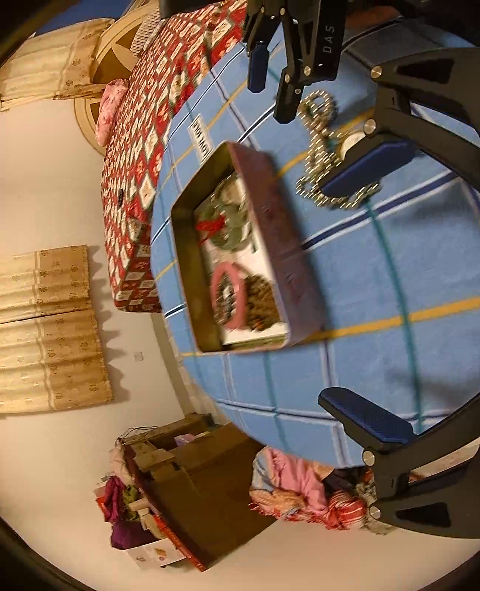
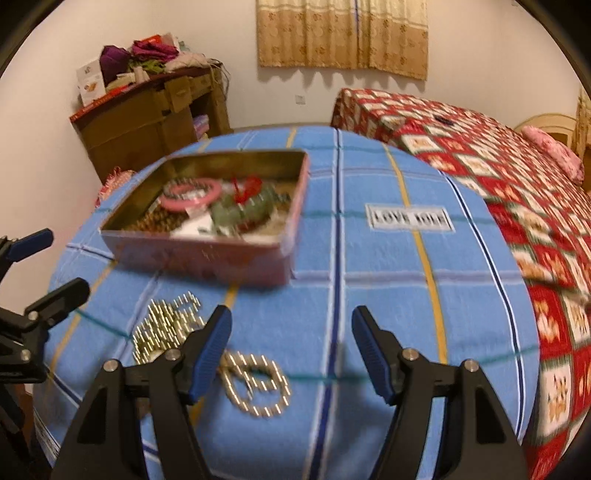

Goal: Organize jewelry
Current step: 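Move the left gripper to the gold bead chain while the right moves to the pearl necklace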

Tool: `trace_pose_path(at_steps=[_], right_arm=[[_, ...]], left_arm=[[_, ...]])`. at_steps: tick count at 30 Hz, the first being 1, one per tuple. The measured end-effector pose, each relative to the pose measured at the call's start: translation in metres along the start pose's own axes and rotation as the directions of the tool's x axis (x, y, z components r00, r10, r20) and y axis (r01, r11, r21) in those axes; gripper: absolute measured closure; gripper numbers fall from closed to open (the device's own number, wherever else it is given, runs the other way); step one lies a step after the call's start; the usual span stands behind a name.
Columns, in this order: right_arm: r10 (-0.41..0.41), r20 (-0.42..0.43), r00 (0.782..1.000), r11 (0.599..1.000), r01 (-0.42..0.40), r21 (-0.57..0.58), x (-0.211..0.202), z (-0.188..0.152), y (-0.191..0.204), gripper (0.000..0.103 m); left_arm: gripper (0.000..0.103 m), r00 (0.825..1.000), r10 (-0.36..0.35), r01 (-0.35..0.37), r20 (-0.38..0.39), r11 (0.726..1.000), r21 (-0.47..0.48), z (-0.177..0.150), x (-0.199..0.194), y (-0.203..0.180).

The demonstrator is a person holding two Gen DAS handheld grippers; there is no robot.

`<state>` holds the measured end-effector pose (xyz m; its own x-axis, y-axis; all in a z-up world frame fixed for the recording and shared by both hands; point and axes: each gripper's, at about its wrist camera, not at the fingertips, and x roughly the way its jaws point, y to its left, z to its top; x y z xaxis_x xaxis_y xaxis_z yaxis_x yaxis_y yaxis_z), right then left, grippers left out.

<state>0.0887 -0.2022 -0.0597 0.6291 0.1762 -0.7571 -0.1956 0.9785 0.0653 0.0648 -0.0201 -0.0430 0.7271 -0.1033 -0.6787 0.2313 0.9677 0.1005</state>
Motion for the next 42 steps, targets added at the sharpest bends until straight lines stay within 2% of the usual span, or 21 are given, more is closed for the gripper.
trace_pose_path(at_steps=[8,18,21,23,27,29,30,31,33,35,37,42], right_arm=[[-0.003,-0.025,1.0,0.999,0.004,0.05,-0.011,-0.03,-0.011,0.033],[0.012,-0.028,1.0,0.999,-0.011,0.035,-0.006,-0.031,-0.002,0.033],[-0.007,-0.034,0.999,0.999,0.008,0.033,-0.004,-0.027,-0.002,0.033],[-0.019,-0.034,0.999,0.999,0.02,0.032,-0.002,-0.023,-0.001,0.043],[-0.02,-0.049,0.999,1.0,0.02,0.006,0.005,-0.019,0.004,0.052],[-0.018,-0.044,0.999,1.0,0.017,-0.014,0.006,-0.017,0.009,0.069],[-0.01,-0.039,0.999,1.0,0.009,-0.02,0.007,-0.016,0.011,0.074],[0.0,-0.038,0.999,1.0,0.0,-0.023,0.007,-0.016,0.011,0.082],[0.011,-0.033,0.999,1.0,-0.012,-0.025,0.008,-0.016,0.012,0.085],[0.024,-0.044,0.999,1.0,-0.024,-0.006,0.009,-0.018,0.008,0.09],[0.037,-0.043,0.998,0.999,-0.036,0.026,0.007,-0.018,0.003,0.092],[-0.002,-0.036,0.999,0.999,0.004,0.043,0.002,-0.02,-0.002,0.092]], left_arm=[[0.001,1.0,-0.014,0.015,-0.028,0.999,0.046,-0.007,0.014,-0.027],[0.001,0.998,-0.003,0.007,-0.069,0.999,0.054,-0.008,0.035,-0.031],[0.001,0.997,-0.002,0.006,-0.08,0.998,0.057,-0.004,0.043,-0.032],[0.001,0.996,-0.005,0.01,-0.084,0.998,0.059,-0.001,0.046,-0.033],[0.001,0.994,-0.013,0.023,-0.108,0.996,0.089,-0.001,0.052,-0.039],[0.001,0.993,-0.029,0.039,-0.112,0.995,0.086,-0.001,0.052,-0.038],[0.003,0.993,-0.044,0.053,-0.114,0.995,0.083,-0.002,0.052,-0.037],[0.009,0.992,-0.053,0.063,-0.115,0.995,0.083,-0.003,0.052,-0.037],[0.021,0.99,-0.076,0.086,-0.116,0.993,0.083,-0.003,0.051,-0.036],[0.025,0.989,-0.095,0.104,-0.116,0.992,0.071,-0.004,0.05,-0.033],[0.04,0.989,-0.09,0.099,-0.116,0.993,0.068,-0.005,0.049,-0.03],[0.041,0.989,-0.081,0.084,-0.123,0.996,0.023,-0.01,0.048,-0.005]])
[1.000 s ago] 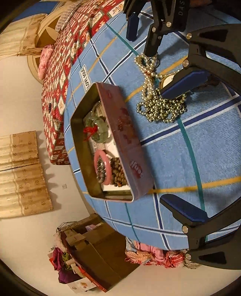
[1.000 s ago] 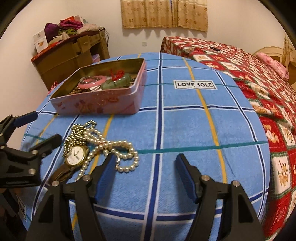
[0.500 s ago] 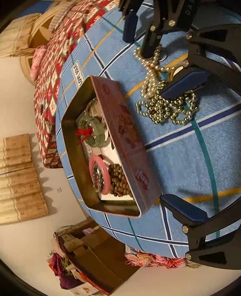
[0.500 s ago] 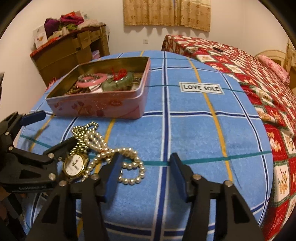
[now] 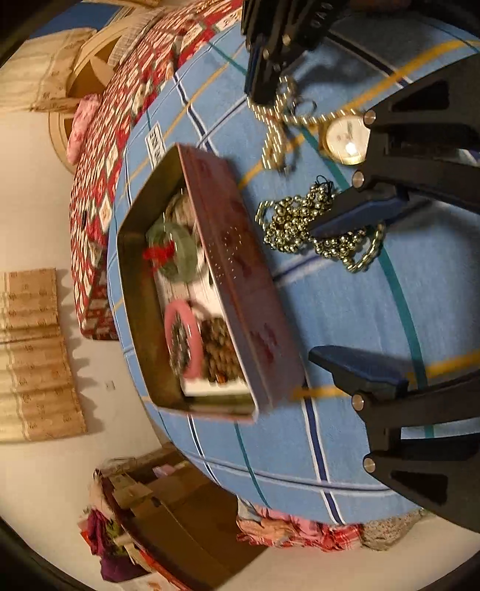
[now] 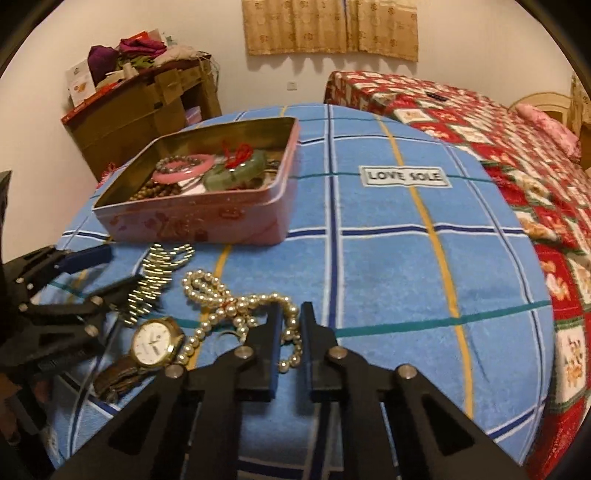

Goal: Organize jewelry
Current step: 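Move the left gripper to the gold bead chain while the right moves to the pearl necklace, then grasp the gold bead chain with the left gripper while the right grasps the pearl necklace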

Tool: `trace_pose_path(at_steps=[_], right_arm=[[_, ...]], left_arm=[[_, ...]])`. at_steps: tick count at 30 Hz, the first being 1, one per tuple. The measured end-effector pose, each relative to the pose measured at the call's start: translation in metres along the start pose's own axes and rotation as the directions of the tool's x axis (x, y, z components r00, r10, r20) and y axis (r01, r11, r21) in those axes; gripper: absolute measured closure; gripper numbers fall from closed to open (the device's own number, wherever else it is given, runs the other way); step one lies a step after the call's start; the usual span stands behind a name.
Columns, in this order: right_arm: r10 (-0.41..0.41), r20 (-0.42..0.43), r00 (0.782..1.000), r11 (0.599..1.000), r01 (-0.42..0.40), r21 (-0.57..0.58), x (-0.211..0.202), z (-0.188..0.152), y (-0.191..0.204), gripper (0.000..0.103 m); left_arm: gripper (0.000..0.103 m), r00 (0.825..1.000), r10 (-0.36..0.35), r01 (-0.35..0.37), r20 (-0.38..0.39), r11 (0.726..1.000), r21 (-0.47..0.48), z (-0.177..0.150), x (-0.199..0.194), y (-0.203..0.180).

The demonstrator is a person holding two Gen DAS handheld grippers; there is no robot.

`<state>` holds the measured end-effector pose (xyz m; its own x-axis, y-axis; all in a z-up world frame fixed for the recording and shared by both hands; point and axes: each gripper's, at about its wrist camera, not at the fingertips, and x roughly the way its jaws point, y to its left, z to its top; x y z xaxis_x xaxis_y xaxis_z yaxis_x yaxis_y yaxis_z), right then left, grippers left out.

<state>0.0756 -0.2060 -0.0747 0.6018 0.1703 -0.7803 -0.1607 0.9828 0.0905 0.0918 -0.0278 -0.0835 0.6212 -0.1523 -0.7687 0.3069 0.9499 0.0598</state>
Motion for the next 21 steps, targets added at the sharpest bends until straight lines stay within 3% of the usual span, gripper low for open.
trace_pose_path(at_steps=[7,13,20,21], right_arm=[[-0.009,0.001,1.0,1.0,0.009,0.007,-0.001,0.0,-0.001,0.092],[0.011,-0.013,1.0,0.999,-0.01,0.031,0.003,0.001,-0.005,0.084],[0.029,-0.015,0.999,0.999,-0.029,0.014,0.004,0.001,-0.003,0.084],[0.034,-0.015,0.999,0.999,-0.034,0.014,0.003,0.001,-0.003,0.085]], left_arm=[[0.042,1.0,-0.01,0.011,0.007,0.999,-0.03,-0.004,-0.003,0.006],[0.041,1.0,0.0,0.0,-0.004,1.0,-0.021,0.0,0.002,0.0],[0.041,0.999,-0.048,0.048,-0.006,0.999,-0.008,-0.001,0.001,-0.003],[0.053,0.999,-0.049,0.049,0.0,0.999,0.0,-0.001,0.0,-0.005]])
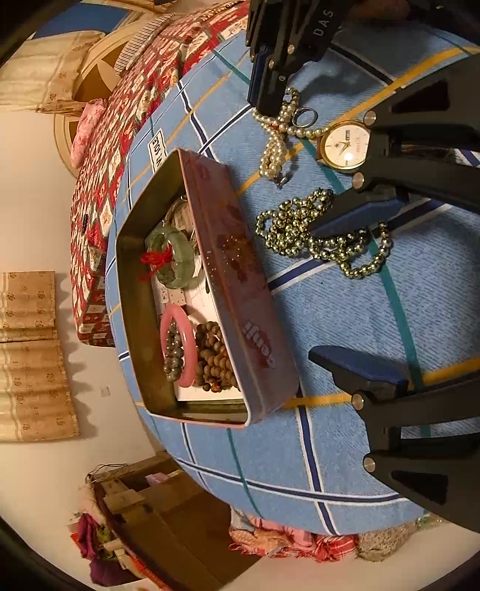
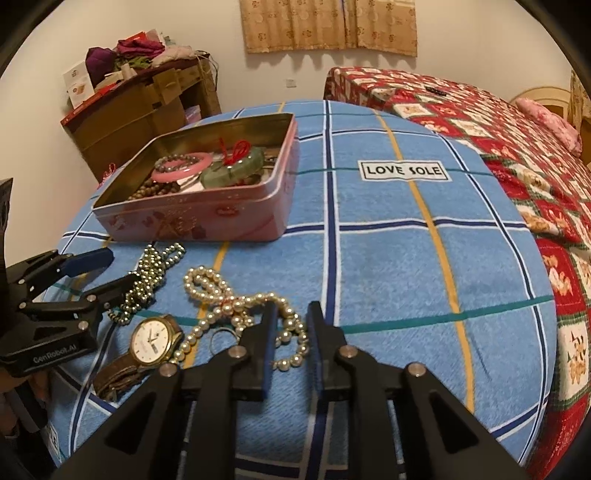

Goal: Organize jewelry
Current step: 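Grasp the gold bead chain with the left gripper while the right grasps the pearl necklace, then lift and carry the gold chain and pearl necklace over the pink tin with both grippers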

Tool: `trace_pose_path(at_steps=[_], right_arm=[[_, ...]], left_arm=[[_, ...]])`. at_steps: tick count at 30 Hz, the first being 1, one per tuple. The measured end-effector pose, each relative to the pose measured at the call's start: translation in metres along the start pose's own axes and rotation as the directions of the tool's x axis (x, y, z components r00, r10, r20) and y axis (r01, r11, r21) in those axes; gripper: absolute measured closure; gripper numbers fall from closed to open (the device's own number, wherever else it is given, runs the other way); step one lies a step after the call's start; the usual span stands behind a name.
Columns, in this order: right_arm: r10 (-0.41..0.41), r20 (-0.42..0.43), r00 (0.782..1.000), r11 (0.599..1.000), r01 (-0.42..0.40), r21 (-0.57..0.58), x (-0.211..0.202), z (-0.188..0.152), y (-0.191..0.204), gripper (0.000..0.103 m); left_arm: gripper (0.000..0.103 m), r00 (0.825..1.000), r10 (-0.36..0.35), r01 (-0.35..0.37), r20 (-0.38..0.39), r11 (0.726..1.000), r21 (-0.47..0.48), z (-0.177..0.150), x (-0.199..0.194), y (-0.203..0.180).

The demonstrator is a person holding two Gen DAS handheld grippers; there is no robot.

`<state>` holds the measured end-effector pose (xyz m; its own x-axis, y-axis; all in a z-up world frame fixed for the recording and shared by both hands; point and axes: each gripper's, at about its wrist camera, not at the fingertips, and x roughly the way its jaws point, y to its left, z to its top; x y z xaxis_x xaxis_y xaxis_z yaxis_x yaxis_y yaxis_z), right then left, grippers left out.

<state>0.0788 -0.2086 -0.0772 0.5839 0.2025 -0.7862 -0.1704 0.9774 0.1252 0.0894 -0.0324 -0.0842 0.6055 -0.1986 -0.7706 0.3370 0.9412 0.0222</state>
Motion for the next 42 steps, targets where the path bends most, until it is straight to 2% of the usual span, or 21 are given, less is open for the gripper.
trace_pose_path(at_steps=[1,2,4,6,7,15,22,33,42], right_arm=[[0.005,-0.001,1.0,1.0,-0.005,-0.002,0.0,0.0,0.0,0.089],[0.013,0.002,1.0,1.0,-0.013,-0.003,-0.001,-0.001,0.0,0.091],[0.019,0.017,1.0,1.0,-0.019,-0.005,-0.003,-0.001,0.0,0.092],[0.02,0.041,0.999,1.0,-0.02,-0.005,-0.008,-0.002,0.0,0.093],[0.025,0.05,0.998,1.0,-0.025,-0.002,-0.009,-0.002,0.0,0.094],[0.039,0.11,0.993,0.999,-0.038,-0.008,-0.028,0.0,0.005,0.094],[0.047,0.144,0.988,0.999,-0.044,-0.019,-0.043,0.006,0.006,0.094],[0.067,0.196,0.978,0.997,-0.061,-0.037,-0.064,0.018,0.013,0.094],[0.076,0.232,0.97,0.996,-0.061,-0.071,-0.078,0.032,0.019,0.094]], left_arm=[[0.071,1.0,-0.014,0.014,0.003,1.0,0.004,0.0,-0.001,-0.002],[0.076,1.0,-0.029,0.029,0.007,1.0,0.007,-0.001,-0.002,-0.004],[0.093,0.999,-0.032,0.031,0.012,0.999,0.028,-0.001,-0.002,-0.009],[0.094,0.999,-0.038,0.038,0.018,0.999,0.025,-0.001,-0.004,-0.01],[0.099,0.999,-0.04,0.04,0.024,0.999,0.02,-0.001,-0.006,-0.01],[0.099,0.994,-0.042,0.041,0.099,0.999,0.007,0.008,-0.035,-0.003],[0.099,0.991,-0.044,0.045,0.127,0.999,-0.006,0.011,-0.046,0.0],[0.099,0.971,-0.039,0.042,0.236,0.999,-0.008,0.031,-0.092,0.011],[0.099,0.962,-0.024,0.024,0.273,1.0,0.003,0.049,-0.109,0.021]])
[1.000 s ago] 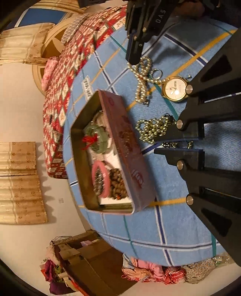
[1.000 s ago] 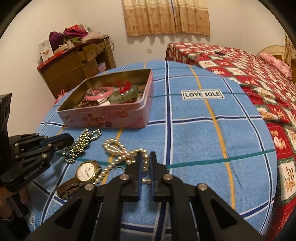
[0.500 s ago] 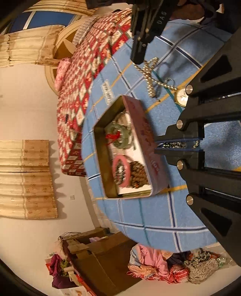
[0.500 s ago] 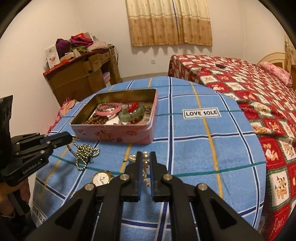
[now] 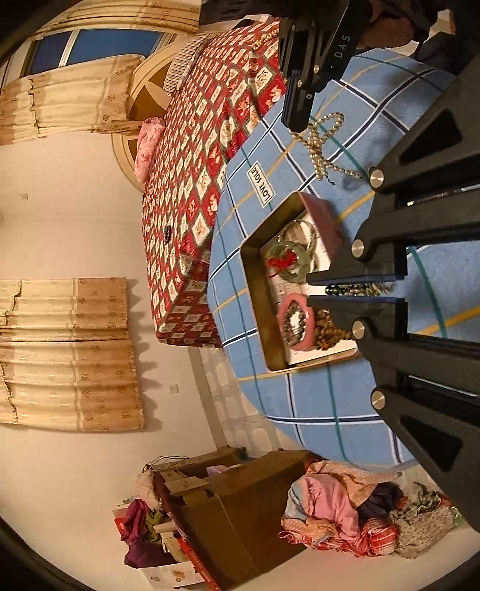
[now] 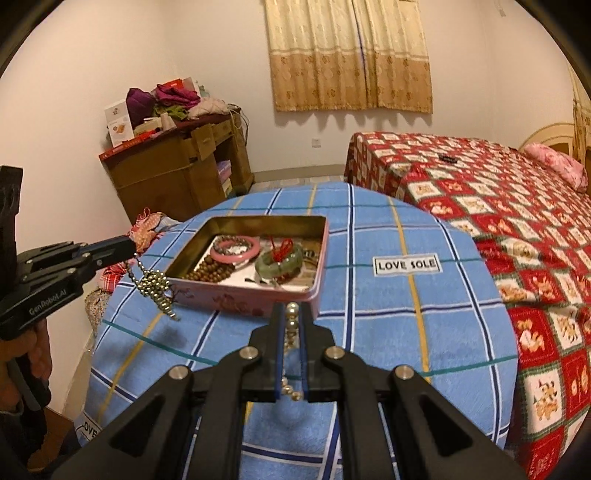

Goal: Organize jewelry
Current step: 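Lift and carry the gold chain and pearl necklace over the pink tin with both grippers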

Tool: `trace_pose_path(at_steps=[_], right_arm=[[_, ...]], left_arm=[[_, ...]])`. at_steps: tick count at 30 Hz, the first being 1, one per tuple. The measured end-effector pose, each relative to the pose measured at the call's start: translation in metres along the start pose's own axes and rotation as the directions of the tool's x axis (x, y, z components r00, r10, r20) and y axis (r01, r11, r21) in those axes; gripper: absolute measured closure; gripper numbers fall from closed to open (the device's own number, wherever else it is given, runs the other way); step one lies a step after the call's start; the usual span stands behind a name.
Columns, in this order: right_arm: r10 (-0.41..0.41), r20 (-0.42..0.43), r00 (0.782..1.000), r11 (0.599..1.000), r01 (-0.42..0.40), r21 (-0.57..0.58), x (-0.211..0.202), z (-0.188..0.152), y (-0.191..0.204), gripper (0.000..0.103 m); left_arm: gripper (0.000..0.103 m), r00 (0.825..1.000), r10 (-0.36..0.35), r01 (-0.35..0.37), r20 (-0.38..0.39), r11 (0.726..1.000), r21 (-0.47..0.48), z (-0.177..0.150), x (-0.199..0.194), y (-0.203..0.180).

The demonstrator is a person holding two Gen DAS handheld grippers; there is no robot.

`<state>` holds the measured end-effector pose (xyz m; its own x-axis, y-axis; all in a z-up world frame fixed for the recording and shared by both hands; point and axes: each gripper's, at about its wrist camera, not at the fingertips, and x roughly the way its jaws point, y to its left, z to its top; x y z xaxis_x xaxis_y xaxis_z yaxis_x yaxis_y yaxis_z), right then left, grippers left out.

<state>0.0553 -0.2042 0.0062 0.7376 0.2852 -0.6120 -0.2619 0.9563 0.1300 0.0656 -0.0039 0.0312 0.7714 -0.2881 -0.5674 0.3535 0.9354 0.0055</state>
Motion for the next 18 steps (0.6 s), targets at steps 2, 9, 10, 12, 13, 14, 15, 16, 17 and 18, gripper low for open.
trace_pose_path(at_steps=[2,9,10,12,13,14,15,16,17,18], right_arm=[[0.0,0.007,1.0,1.0,0.0,-0.006,-0.001,0.004,0.001,0.094],[0.008,0.014,1.0,1.0,-0.007,-0.027,0.001,0.012,0.007,0.094],[0.008,0.016,1.0,0.999,-0.007,-0.031,0.002,0.014,0.008,0.094],[0.009,0.021,1.0,0.999,-0.008,-0.036,0.003,0.018,0.008,0.094],[0.009,0.023,1.0,0.999,-0.008,-0.038,0.003,0.019,0.008,0.094],[0.01,0.026,1.0,0.999,-0.009,-0.039,0.003,0.022,0.008,0.094],[0.009,0.029,1.0,0.999,-0.008,-0.04,0.004,0.024,0.008,0.094],[0.01,0.03,0.999,0.999,-0.009,-0.039,0.005,0.026,0.008,0.094],[0.012,0.031,0.999,0.999,-0.011,-0.038,0.006,0.028,0.008,0.094],[0.014,0.033,0.999,0.999,-0.012,-0.039,0.006,0.03,0.008,0.094]], left_arm=[[0.099,1.0,0.011,-0.011,0.004,1.0,0.007,0.004,0.001,0.002],[0.099,0.999,0.037,-0.037,0.016,0.999,0.006,0.015,0.006,0.007],[0.099,0.999,0.038,-0.038,0.016,0.999,0.006,0.016,0.007,0.007],[0.099,0.999,0.041,-0.041,0.02,0.999,0.005,0.019,0.008,0.006],[0.099,0.999,0.044,-0.044,0.022,0.999,0.003,0.02,0.008,0.006],[0.099,0.999,0.047,-0.047,0.023,0.999,-0.001,0.022,0.009,0.007],[0.099,0.999,0.048,-0.048,0.024,0.999,-0.007,0.023,0.011,0.007],[0.099,0.998,0.05,-0.05,0.024,0.999,-0.009,0.024,0.012,0.008],[0.099,0.998,0.052,-0.052,0.024,0.999,-0.011,0.025,0.013,0.008],[0.099,0.998,0.053,-0.052,0.024,0.999,-0.012,0.025,0.014,0.008]])
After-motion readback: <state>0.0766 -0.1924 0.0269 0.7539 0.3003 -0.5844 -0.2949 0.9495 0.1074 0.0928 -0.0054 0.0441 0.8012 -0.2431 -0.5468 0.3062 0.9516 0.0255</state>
